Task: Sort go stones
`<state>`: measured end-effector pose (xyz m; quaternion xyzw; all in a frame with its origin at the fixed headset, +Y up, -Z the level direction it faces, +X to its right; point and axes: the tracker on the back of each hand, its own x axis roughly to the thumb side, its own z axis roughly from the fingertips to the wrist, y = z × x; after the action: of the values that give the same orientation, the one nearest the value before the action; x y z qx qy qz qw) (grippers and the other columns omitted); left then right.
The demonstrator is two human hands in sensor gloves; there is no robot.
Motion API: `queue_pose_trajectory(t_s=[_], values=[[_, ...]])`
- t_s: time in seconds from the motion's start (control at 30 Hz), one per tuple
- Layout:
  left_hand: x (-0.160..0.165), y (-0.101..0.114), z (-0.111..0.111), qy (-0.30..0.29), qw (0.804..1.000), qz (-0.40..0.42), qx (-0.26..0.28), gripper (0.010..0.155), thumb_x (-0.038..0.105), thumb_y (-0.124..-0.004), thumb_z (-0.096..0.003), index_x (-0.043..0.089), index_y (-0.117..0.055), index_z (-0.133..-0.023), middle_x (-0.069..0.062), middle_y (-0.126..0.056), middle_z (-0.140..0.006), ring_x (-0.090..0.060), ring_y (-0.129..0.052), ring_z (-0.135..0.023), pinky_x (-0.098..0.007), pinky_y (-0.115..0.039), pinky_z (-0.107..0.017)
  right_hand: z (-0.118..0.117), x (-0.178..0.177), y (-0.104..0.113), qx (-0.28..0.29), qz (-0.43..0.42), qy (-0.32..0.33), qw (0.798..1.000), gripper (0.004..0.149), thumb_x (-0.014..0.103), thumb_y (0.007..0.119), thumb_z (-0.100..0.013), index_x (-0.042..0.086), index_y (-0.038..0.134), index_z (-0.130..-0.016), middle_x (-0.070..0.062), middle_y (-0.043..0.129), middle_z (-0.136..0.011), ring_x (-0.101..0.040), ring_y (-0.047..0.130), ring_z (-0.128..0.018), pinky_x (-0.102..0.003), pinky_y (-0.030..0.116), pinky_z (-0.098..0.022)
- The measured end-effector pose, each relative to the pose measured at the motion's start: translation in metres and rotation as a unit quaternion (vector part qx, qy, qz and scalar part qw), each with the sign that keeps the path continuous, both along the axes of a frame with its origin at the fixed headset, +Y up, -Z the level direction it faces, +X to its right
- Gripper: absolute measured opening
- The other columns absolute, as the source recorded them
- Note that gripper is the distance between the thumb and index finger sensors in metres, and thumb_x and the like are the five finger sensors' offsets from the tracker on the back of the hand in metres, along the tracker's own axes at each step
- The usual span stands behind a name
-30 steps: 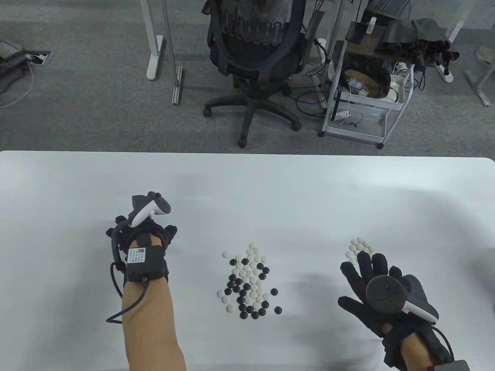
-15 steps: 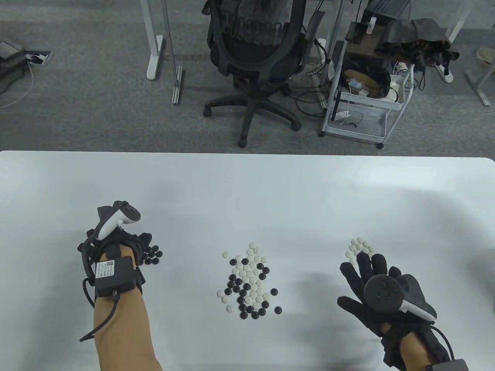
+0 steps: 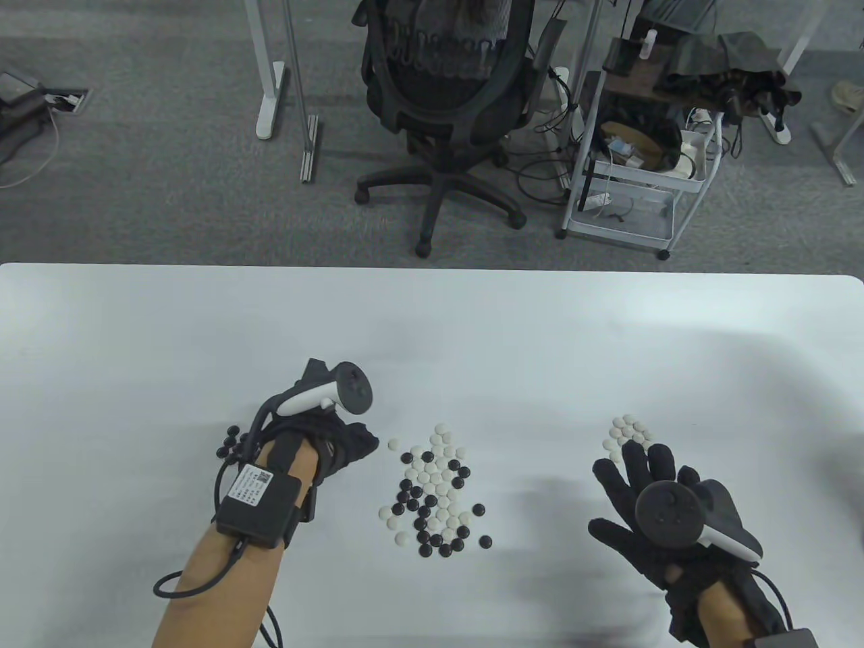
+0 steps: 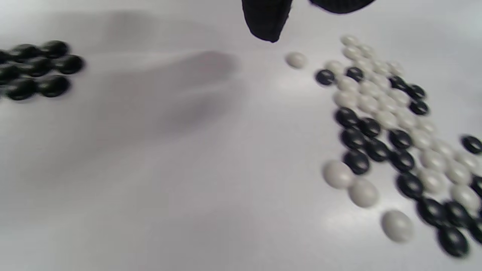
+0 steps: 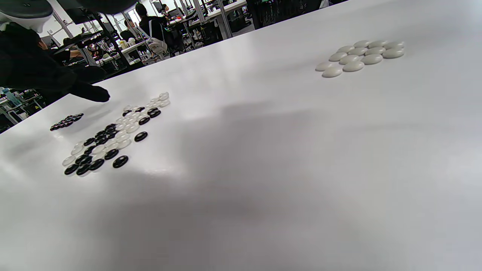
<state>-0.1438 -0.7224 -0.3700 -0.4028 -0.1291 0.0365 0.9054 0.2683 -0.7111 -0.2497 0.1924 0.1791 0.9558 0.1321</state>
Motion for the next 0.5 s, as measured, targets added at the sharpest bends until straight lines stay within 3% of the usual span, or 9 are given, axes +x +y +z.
queue_pose_trajectory(t_s=[0.13, 0.23, 0.4, 0.5], values=[[0.032, -0.006, 0.01, -0.063, 0.998, -0.008, 0.005, 0.066, 0.049, -0.043, -0.0567, 0.026, -0.047, -0.119, -0.03, 0.009, -0.115, -0.06, 0.014, -0.092, -0.084, -0.003, -0.059, 0.0, 0.0, 0.0, -0.002, 0.001, 0.0, 1.0, 0.079, 0.054, 0.049, -0.055, 0.011, 0.018, -0.114, -0.032, -0.004, -0.108, -0.059, -0.009, -0.088, -0.081, 0.005, -0.053], [0.044, -0.012, 0.01, -0.076, 0.997, -0.007, 0.004, 0.066, 0.048, -0.042, -0.0565, 0.028, -0.041, -0.119, -0.03, 0.012, -0.113, -0.06, 0.016, -0.091, -0.084, -0.003, -0.059, 0.0, -0.001, 0.0, -0.004, 0.003, 0.001, 1.0, 0.079, 0.054, 0.049, -0.055, 0.011, 0.018, -0.114, -0.032, -0.004, -0.108, -0.059, -0.009, -0.088, -0.081, 0.005, -0.053], [0.044, -0.03, 0.014, -0.086, 0.995, -0.048, -0.01, 0.065, 0.048, -0.04, -0.0561, 0.031, -0.033, -0.118, -0.029, 0.016, -0.11, -0.059, 0.018, -0.09, -0.084, -0.001, -0.058, 0.001, 0.0, 0.001, -0.002, 0.001, 0.001, 1.0, 0.079, 0.054, 0.049, -0.055, 0.011, 0.018, -0.114, -0.032, -0.004, -0.108, -0.059, -0.009, -0.088, -0.081, 0.005, -0.053], [0.032, -0.03, 0.021, -0.079, 0.996, -0.045, -0.011, 0.064, 0.048, -0.04, -0.056, 0.032, -0.03, -0.117, -0.029, 0.016, -0.111, -0.059, 0.018, -0.09, -0.084, -0.002, -0.058, 0.001, 0.001, 0.002, -0.001, -0.001, 0.0, 1.0, 0.079, 0.054, 0.05, -0.055, 0.011, 0.018, -0.114, -0.032, -0.004, -0.108, -0.059, -0.009, -0.088, -0.081, 0.005, -0.053]])
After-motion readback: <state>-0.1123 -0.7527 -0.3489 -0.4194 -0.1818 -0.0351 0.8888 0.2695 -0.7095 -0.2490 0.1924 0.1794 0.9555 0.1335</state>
